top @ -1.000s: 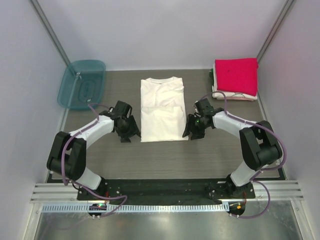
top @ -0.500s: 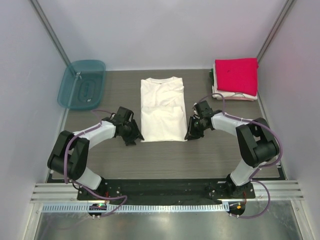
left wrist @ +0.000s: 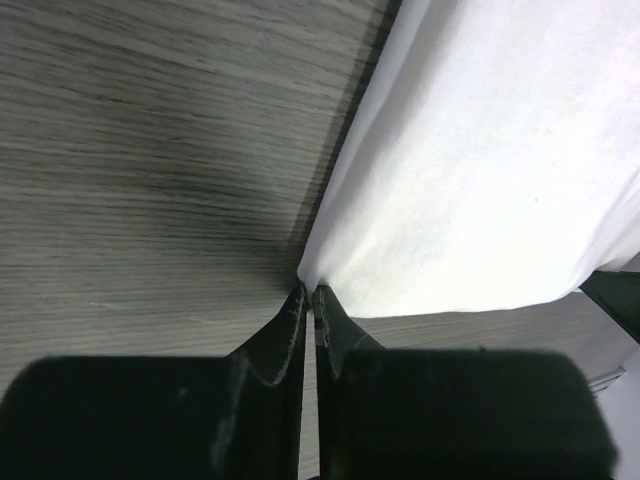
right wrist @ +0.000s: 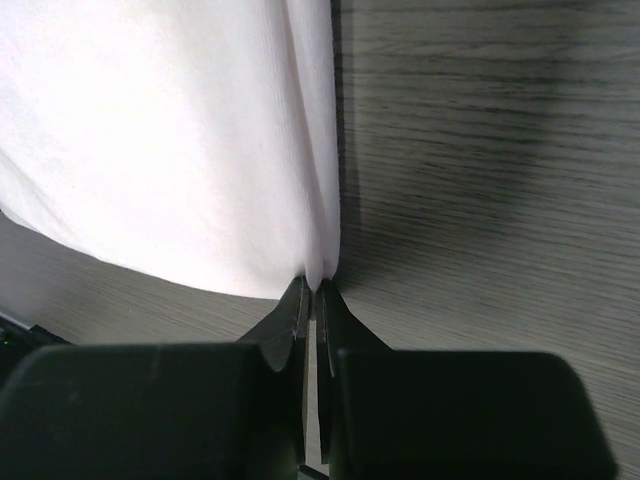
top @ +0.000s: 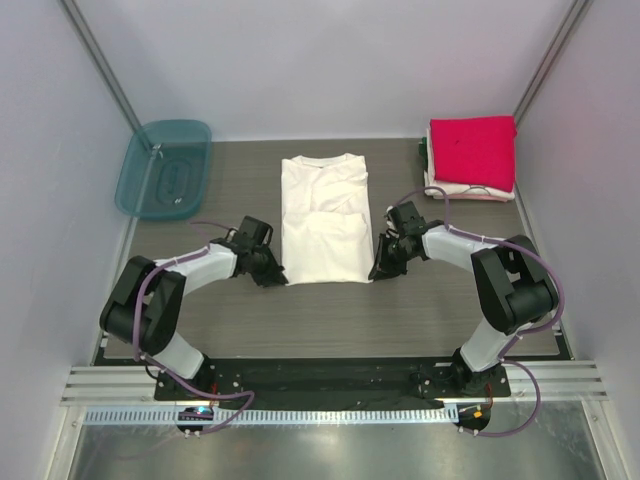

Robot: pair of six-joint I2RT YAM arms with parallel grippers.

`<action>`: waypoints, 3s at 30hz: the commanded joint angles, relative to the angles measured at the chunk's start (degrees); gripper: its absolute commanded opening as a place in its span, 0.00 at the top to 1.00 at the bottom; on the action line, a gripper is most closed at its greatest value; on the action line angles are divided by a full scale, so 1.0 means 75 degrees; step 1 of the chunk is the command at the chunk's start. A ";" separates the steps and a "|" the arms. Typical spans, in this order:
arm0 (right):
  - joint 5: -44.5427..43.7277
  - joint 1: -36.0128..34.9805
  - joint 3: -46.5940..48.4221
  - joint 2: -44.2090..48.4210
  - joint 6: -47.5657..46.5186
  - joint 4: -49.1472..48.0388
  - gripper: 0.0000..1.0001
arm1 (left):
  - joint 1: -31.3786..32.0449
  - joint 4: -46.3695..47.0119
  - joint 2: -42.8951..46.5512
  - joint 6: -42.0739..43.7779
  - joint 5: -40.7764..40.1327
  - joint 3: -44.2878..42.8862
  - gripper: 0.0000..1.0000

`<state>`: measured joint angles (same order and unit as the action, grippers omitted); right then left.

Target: Fold and stack the t-shirts

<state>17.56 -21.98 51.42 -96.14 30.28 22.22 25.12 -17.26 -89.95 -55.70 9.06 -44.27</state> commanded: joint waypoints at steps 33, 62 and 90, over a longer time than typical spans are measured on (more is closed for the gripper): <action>-0.0536 -0.0339 0.0279 0.6667 0.1564 0.5006 0.99 | 0.3634 -0.5163 0.4916 -0.2617 -0.2496 -0.1490 1.00; -0.2131 0.0304 0.3902 0.2167 -0.0264 0.4363 0.99 | 0.0296 -0.4836 0.1167 0.0431 -0.1361 -0.5112 1.00; -0.1638 0.1020 0.5507 -0.1454 -0.0663 0.3237 0.99 | -0.1030 -0.4226 -0.3216 0.1462 -0.0376 -0.7807 1.00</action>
<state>7.64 -15.53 89.89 -105.91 26.96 47.18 18.96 -49.76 -112.27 -47.53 7.22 -99.35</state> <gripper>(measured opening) 0.065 0.005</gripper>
